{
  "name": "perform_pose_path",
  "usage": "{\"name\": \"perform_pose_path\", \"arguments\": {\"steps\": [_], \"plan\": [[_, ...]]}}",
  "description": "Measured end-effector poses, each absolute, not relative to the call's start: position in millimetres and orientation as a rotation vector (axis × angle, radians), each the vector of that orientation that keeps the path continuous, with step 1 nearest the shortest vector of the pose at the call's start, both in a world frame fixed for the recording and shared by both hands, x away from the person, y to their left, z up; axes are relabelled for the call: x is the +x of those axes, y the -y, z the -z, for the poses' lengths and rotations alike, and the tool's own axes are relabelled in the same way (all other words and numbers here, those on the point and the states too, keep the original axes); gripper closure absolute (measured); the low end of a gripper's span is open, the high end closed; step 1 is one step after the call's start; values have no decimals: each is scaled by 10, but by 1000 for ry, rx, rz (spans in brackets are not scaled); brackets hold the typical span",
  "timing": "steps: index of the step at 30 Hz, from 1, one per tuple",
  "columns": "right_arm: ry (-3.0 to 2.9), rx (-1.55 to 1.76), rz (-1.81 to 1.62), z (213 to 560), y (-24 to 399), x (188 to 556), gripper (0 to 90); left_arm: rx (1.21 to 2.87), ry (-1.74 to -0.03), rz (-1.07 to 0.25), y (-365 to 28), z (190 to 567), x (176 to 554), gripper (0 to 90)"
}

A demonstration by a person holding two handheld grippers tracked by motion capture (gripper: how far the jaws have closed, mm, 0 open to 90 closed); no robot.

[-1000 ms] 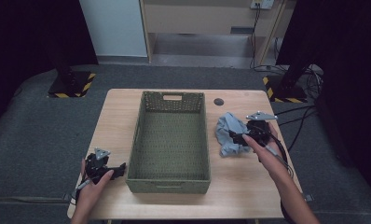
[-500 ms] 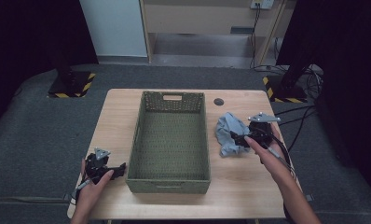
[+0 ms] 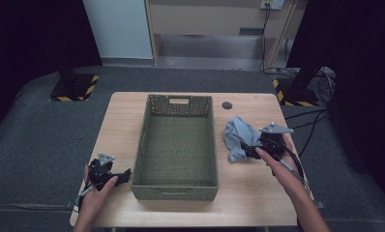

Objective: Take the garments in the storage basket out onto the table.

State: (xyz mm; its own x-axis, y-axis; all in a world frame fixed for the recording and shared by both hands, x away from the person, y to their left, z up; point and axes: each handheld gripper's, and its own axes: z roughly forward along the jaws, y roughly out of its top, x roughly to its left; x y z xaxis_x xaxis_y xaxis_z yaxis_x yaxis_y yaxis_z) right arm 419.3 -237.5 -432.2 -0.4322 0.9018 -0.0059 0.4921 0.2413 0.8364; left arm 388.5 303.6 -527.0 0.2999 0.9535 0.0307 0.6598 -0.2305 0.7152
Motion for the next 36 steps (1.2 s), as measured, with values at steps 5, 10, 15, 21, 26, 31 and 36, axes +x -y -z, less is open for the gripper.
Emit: {"name": "perform_pose_path", "arguments": {"steps": [5, 10, 15, 21, 26, 31, 36], "plan": [[-2038, 1261, -1083, 4383, 2373, 4102, 44, 1977, -1431, -638, -3036, 5270, 3885, 0], [-2042, 1261, -1086, 4436, 2378, 4020, 44, 1977, -1431, -638, -3036, 5270, 3884, 0], [-2053, 1254, -1088, 4479, 2365, 3937, 44, 1977, -1431, -639, -3036, 5270, 3885, 0], [-2063, 1245, -1095, 4537, 2340, 3838, 44, 1977, -1431, -639, -3036, 5270, 3884, 0], [-2085, 1252, -1101, 4611, 2316, 3764, 44, 1976, -1431, -639, -3036, 5270, 3884, 0], [-2100, 1237, -1068, 4706, 2305, 3691, 44, 1976, -1431, -639, -3036, 5270, 3885, 0], [-2103, 1249, -1067, 4785, 2323, 3626, 44, 1977, -1431, -639, -3036, 5270, 3885, 0]]}}
